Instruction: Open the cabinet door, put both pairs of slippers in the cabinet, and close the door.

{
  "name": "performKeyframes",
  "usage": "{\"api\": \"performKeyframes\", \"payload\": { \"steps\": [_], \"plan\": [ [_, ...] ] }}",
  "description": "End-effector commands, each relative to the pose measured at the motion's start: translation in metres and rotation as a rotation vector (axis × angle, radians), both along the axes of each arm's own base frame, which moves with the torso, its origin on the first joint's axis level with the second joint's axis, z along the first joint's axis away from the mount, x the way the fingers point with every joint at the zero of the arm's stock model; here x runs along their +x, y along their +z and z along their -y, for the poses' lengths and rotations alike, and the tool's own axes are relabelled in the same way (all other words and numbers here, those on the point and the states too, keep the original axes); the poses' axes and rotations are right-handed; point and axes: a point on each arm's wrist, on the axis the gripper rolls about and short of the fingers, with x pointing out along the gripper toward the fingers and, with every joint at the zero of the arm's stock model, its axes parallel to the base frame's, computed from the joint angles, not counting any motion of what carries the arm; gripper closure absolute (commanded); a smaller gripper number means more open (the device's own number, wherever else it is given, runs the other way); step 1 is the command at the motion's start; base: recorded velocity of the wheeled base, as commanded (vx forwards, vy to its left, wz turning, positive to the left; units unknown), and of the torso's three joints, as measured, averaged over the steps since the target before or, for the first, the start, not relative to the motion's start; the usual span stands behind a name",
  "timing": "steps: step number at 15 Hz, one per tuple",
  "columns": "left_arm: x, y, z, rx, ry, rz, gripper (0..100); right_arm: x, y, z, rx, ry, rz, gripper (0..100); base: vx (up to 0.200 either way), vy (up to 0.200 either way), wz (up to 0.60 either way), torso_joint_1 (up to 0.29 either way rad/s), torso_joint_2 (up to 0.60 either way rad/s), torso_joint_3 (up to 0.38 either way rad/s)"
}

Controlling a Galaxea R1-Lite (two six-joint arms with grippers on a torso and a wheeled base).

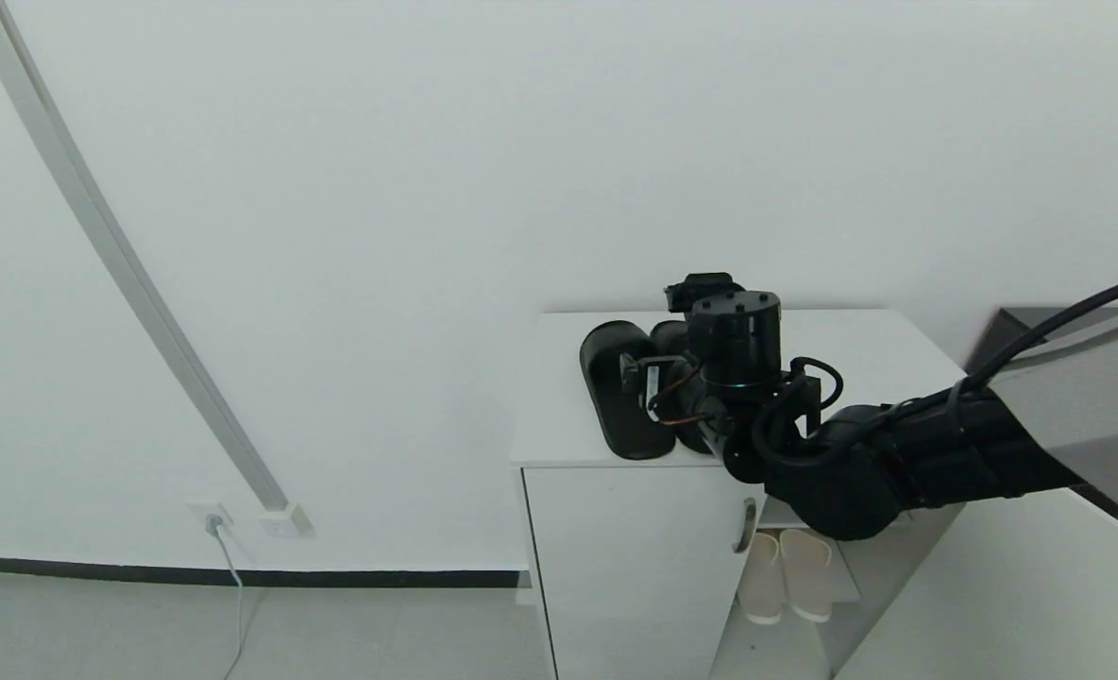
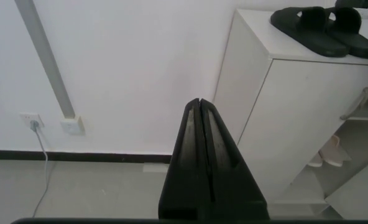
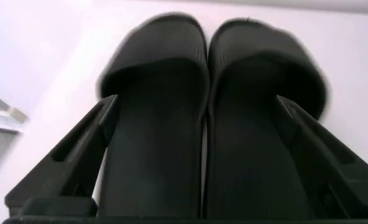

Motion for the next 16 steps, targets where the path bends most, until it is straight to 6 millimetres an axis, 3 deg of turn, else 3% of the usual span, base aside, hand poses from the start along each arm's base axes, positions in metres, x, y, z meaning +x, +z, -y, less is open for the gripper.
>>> {"api": "performKeyframes", "payload": {
  "steps": [1, 6, 16],
  "plan": [
    [0.0, 0.0, 0.0, -0.001, 0.0, -0.001, 100, 0.007, -0.021, -0.002, -0.037, 0.0, -0.035, 0, 0.0, 0.0, 0.0, 0.0, 0.0, 0.0],
    [0.0, 0.0, 0.0, -0.004, 0.0, -0.001, 100, 0.027, -0.048, -0.005, -0.047, -0.017, -0.051, 0, 0.0, 0.0, 0.0, 0.0, 0.0, 0.0],
    [0.0, 0.0, 0.0, -0.006, 0.0, 0.001, 100, 0.072, -0.05, -0.007, -0.056, -0.037, 0.007, 0, 0.0, 0.0, 0.0, 0.0, 0.0, 0.0]
  ]
}}
